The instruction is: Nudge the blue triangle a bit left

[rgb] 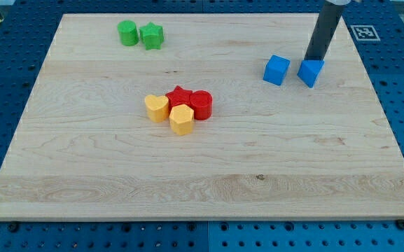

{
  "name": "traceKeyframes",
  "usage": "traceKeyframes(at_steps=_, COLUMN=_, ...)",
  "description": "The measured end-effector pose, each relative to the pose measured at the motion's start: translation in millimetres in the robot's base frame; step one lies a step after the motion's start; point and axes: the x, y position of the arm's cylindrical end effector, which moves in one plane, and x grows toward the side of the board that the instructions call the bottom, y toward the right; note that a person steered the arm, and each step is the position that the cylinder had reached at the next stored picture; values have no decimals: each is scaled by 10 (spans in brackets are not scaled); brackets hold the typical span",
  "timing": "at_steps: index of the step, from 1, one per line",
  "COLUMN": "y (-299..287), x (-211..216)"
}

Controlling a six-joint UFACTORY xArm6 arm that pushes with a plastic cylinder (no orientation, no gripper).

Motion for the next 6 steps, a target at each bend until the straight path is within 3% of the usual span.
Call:
traceKeyframes(at_steps=2, y=0, x=0)
traceKeyframes(at_steps=4, y=381, x=-216)
traceKeyframes(at_steps=5, y=607, x=124)
traceKeyframes(at_steps=6, y=344, x=256)
